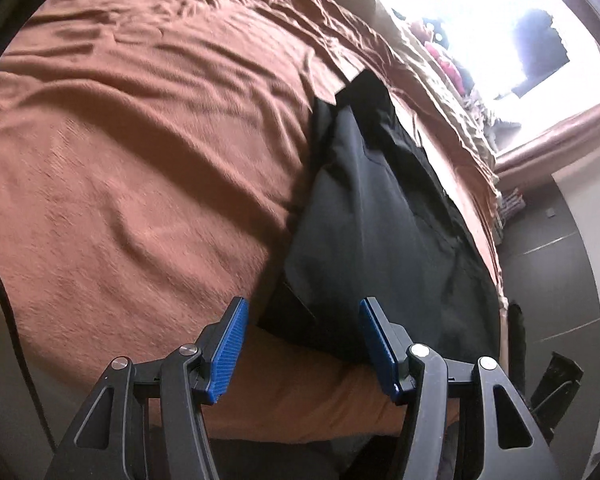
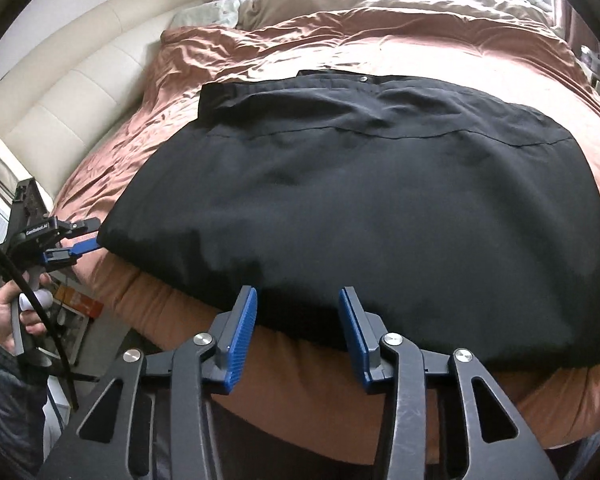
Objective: Fold large clothes
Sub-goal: 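Close both tools on the folded jacket edge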
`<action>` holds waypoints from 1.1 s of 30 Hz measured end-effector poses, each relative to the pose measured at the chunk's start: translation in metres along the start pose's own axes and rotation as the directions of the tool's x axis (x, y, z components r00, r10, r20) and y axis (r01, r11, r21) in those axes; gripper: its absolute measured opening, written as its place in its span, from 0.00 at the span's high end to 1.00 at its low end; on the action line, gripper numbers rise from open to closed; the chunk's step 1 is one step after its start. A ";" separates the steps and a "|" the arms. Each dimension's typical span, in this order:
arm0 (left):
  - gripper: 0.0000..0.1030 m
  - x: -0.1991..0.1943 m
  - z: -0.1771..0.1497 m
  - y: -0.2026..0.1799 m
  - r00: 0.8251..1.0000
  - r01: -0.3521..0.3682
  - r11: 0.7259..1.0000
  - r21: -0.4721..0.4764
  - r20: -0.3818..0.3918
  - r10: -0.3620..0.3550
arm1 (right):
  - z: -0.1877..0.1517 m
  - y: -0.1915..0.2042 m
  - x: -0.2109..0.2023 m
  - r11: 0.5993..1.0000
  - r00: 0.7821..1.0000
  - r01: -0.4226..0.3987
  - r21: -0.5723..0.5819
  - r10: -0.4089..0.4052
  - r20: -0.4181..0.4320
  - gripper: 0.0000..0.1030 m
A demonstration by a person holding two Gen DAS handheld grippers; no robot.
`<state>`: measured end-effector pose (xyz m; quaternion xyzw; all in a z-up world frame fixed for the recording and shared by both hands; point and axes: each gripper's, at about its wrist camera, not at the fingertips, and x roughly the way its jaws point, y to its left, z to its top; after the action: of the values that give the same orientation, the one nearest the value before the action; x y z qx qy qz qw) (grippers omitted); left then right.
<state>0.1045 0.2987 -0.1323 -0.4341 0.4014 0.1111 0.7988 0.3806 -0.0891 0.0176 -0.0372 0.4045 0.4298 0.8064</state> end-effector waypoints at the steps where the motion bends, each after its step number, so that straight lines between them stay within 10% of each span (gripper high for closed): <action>1: 0.42 0.003 0.000 -0.001 1.000 -0.002 1.000 0.004 -0.007 0.002 | -0.001 -0.001 0.001 1.000 1.000 -0.004 0.003 0.004 -0.003 0.63; 33: 0.67 0.018 -0.010 -0.010 0.994 -0.033 0.999 -0.034 0.108 0.037 | 0.106 0.006 0.135 0.970 0.964 0.239 -0.041 -0.242 -0.115 0.81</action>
<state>0.1164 0.2821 -0.1429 -0.4333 0.3632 0.1550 0.8101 0.4830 0.0475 -0.0023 -0.1225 0.4384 0.3314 0.8264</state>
